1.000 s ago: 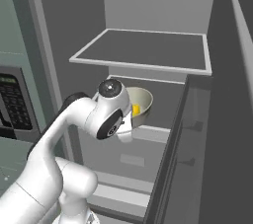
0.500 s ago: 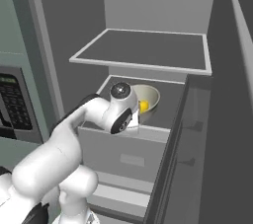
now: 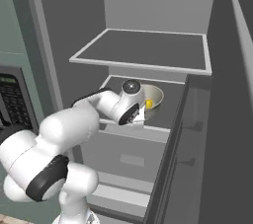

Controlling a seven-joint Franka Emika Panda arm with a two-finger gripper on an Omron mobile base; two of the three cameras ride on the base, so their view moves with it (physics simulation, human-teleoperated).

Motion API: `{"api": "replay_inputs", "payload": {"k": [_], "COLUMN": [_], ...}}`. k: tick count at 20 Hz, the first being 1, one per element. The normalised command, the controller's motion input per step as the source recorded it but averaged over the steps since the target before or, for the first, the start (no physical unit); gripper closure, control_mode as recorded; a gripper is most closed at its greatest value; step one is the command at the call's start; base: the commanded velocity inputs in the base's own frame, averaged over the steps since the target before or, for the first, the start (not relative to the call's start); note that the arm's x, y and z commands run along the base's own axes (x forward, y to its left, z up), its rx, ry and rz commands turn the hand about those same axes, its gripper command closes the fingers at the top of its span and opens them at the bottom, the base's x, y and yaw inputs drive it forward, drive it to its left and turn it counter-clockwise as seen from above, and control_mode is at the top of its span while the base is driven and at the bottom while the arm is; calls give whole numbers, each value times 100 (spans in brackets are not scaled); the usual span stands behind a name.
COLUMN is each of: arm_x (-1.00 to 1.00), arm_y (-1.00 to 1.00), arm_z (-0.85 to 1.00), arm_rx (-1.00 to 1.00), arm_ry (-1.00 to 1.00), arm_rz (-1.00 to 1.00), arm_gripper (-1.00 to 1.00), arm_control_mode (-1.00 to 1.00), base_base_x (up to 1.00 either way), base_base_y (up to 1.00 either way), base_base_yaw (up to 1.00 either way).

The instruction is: Place the bowl with the lemon and sweet potato on the second highest shelf of the fridge. Place the bowl with the steak and chicken drumstick on the top shelf of the fridge.

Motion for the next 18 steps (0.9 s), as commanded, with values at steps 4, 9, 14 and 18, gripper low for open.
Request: {"api": "replay_inputs", "payload": {"k": [4,9,14,18], "arm_x": [56,69,27,-22], "arm_y": [-10,-5,-2,0], "arm_z": [-24,-25,-9,17], "arm_rx": [0,0,0,0], "arm_ry": [1,0,-1,-7], "arm_rz": [0,0,0,-1], "arm_gripper": [100,100,-100,-100], "arm_control_mode": [-100,-100,-100,-100], "base_base_x": [0,0,0,0], "base_base_y": [0,0,0,0], "base_base_yaw": [0,0,0,0]}}
